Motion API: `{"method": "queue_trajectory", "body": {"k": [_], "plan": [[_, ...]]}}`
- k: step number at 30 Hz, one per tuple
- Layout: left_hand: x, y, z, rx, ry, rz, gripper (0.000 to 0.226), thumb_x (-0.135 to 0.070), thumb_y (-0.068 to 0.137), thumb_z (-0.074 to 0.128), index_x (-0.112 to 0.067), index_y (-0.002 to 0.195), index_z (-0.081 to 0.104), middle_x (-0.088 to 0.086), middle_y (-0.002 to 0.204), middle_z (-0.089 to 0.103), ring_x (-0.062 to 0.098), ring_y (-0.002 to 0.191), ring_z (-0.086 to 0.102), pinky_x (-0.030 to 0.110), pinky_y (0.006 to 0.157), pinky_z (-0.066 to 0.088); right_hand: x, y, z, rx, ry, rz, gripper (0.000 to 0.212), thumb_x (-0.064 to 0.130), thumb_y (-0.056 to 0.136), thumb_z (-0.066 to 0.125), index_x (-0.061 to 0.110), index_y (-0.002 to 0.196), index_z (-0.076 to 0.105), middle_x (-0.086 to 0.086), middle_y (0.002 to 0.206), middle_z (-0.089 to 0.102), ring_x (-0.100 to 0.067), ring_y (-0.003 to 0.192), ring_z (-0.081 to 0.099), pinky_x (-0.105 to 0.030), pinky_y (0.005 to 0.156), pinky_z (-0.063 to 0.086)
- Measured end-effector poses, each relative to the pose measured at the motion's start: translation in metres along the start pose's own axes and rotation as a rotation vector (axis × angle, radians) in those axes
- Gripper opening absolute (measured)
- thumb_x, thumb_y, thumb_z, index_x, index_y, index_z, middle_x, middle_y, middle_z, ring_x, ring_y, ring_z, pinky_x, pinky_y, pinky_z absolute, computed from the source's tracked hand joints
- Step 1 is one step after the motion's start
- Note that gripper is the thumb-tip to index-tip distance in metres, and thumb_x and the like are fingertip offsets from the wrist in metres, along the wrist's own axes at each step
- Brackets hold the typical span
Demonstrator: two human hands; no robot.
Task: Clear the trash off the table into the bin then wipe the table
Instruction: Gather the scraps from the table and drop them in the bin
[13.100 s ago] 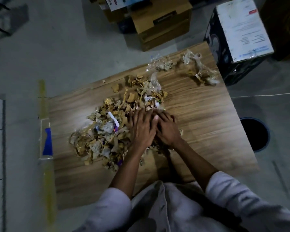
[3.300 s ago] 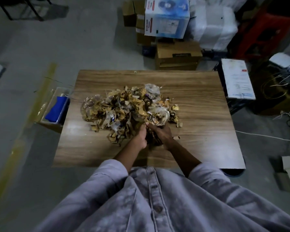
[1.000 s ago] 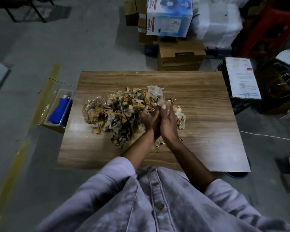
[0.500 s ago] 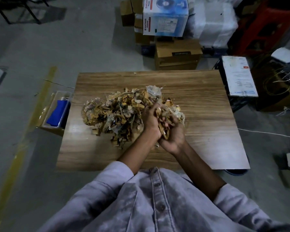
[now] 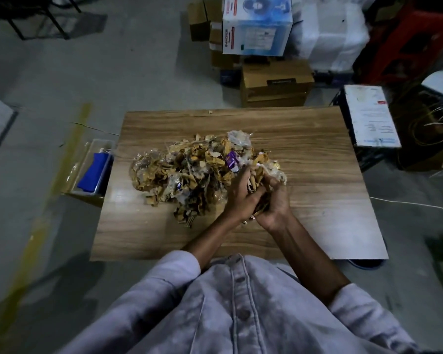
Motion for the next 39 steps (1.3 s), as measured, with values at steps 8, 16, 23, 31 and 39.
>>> {"method": "queue_trajectory", "body": {"k": [8,16,23,31,39], "plan": [[0.030,-0.011,0.022,0.195,0.338,-0.145,0.074,-0.039,0.101,0.044,-0.025,0.160,0.001,0.009,0.168,0.007,0.027,0.155,0.007,0.042,0.126,0.009,0.000,0.010,-0.015,-0.052,-0.297,-0.064,0.064,0.056,0.077,0.079,0.014,0.124,0.072,-0.015,0.123,0.072,-0.031,0.111,0.071,-0.051,0.098,0.054],[0.036,-0.023,0.035,0.306,0.301,-0.215,0.082,-0.023,0.087,0.054,-0.010,0.155,0.010,0.014,0.153,0.028,0.032,0.143,0.027,0.046,0.119,0.028,0.006,0.011,-0.042,-0.209,-0.391,-0.139,0.068,0.043,0.067,0.090,0.007,0.122,0.071,-0.019,0.116,0.073,-0.032,0.106,0.072,-0.039,0.081,0.059],[0.041,-0.035,0.044,0.321,-0.142,-0.445,0.109,-0.039,0.074,0.068,-0.027,0.159,0.002,0.010,0.164,0.014,0.030,0.148,0.025,0.040,0.101,0.052,0.007,0.007,-0.049,-0.165,-0.419,-0.094,0.041,0.044,0.079,0.081,0.021,0.113,0.076,-0.008,0.119,0.074,-0.027,0.113,0.069,-0.040,0.086,0.057],[0.030,-0.042,0.056,0.068,-0.674,-0.521,0.073,-0.018,0.074,0.058,-0.026,0.146,0.046,0.005,0.135,0.062,0.020,0.113,0.061,0.031,0.078,0.051,0.029,-0.004,-0.060,-0.156,-0.355,-0.232,0.047,0.032,0.085,0.075,0.006,0.124,0.068,-0.019,0.121,0.071,-0.034,0.105,0.071,-0.038,0.072,0.056],[0.015,-0.035,0.066,-0.079,-0.668,-0.443,0.031,-0.022,0.102,0.050,-0.013,0.128,0.065,0.005,0.128,0.068,0.019,0.121,0.064,0.032,0.097,0.050,0.052,-0.024,-0.071,-0.255,-0.334,-0.434,0.045,0.028,0.089,0.074,0.001,0.123,0.064,-0.015,0.102,0.075,-0.028,0.089,0.074,-0.038,0.070,0.056]]}}
Point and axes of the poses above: each hand's wrist, its own y-axis towards the middle knuckle, its own z-axis out of the palm, x = y × z, the point moved 10 cm from there along y, towards the middle knuckle
